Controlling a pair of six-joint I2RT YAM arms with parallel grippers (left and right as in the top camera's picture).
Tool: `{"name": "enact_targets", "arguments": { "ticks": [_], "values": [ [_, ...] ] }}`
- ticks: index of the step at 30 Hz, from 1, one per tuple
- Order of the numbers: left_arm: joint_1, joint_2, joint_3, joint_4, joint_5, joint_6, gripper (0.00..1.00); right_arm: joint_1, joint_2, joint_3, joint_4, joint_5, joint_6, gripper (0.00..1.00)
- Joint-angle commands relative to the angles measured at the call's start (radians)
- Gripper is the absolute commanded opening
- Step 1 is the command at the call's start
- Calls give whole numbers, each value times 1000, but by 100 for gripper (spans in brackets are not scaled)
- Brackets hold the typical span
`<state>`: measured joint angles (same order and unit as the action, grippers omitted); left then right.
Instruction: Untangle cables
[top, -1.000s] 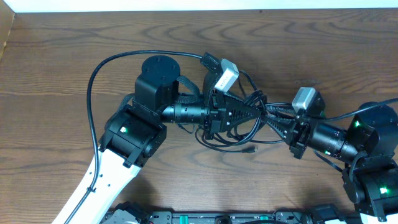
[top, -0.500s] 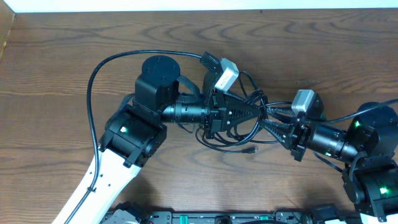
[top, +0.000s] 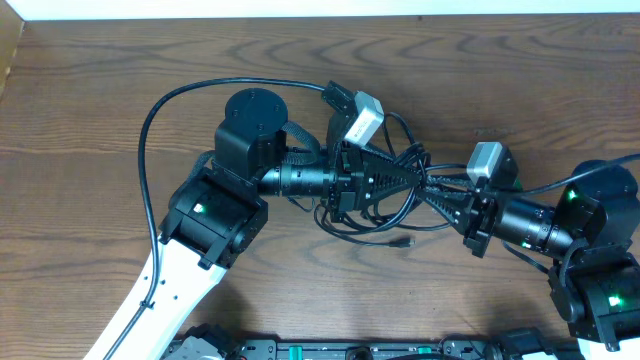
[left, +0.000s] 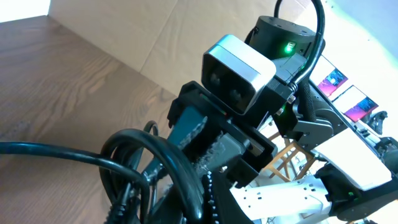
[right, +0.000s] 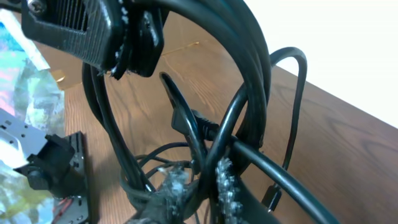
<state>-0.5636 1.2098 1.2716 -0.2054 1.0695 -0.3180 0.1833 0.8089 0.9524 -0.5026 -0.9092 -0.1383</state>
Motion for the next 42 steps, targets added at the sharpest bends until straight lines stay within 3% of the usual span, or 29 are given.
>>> {"name": "enact_targets", "arguments": {
  "ticks": [1, 2, 7, 13, 23, 28, 32, 38, 39, 42],
  "values": [
    [2, -15, 28, 17, 18, -9, 8, 2, 1, 1, 2, -45, 2, 11],
    [2, -15, 28, 17, 18, -9, 8, 2, 1, 1, 2, -45, 2, 13],
    [2, -15, 28, 16, -17, -8, 7, 2, 1, 1, -2, -51, 2, 50],
    [2, -15, 28, 18, -34, -9, 7, 2, 1, 1, -16, -51, 2, 57],
    [2, -16, 28, 91, 76, -8, 8, 1, 1, 1, -31, 125, 2, 55],
    [2, -16, 28, 91, 72, -8, 7, 2, 1, 1, -26, 117, 3, 31],
    [2, -15, 28, 83, 56, -8, 7, 2, 1, 1, -24, 113, 3, 31],
    [2, -15, 28, -18, -35, 11, 7, 2, 1, 1, 6, 78, 3, 47],
    [2, -15, 28, -23, -34, 11, 8, 2, 1, 1, 11, 75, 3, 47],
    [2, -16, 28, -17, -34, 10, 7, 2, 1, 1, 14, 75, 3, 33]
  ]
}}
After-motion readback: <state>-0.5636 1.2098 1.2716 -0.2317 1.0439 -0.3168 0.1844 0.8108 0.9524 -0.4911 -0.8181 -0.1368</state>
